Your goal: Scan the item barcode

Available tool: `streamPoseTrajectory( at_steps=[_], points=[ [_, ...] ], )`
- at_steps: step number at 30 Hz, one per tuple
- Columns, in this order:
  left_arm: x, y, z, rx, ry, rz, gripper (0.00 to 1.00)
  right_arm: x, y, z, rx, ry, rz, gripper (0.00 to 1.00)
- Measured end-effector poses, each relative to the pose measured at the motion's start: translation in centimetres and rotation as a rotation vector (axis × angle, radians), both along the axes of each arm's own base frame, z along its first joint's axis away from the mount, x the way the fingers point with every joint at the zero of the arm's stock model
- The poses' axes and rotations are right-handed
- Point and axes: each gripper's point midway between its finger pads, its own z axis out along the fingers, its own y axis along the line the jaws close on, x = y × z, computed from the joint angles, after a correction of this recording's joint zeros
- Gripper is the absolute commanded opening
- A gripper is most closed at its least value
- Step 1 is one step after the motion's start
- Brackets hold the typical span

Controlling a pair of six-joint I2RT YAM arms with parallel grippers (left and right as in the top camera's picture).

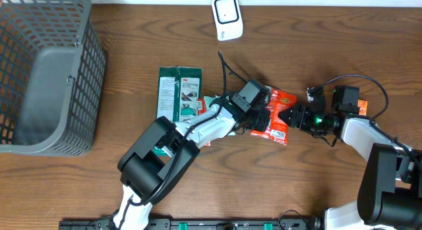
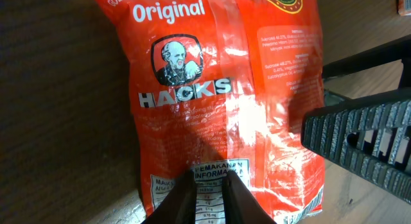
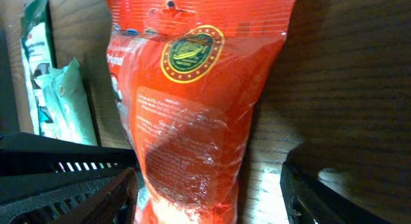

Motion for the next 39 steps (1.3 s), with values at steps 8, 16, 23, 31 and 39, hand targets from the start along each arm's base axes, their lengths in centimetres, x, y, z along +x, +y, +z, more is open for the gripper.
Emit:
streamPoseTrajectory(
  at_steps=[8,16,23,31,39],
  points=[
    [0.0,0.0,0.0,0.000,0.000,0.000,0.17,0.7,1.2,-0.2,0.086,-0.039,0.038,0.64],
    [-0.1,0.1,-0.1,0.004,0.004,0.000,0.17,1.0,3.0,-0.2,0.241,-0.057,0.098,0.54],
    [-0.1,0.1,-0.1,0.004,0.005,0.000,0.23,0.8,2.9,-0.9,0.231,-0.036,0.090,0.31],
    [-0.1,0.1,0.0,-0.002,0.013,-0.002,0.40,0.8,2.8,-1.1,0.222,-0.034,0.086,0.13],
    [1.0,3.1,4.7,0.002,-0.009,0.058,0.51,0.8,2.9,-0.9,0.234,-0.040,0.091,0.11]
  ],
)
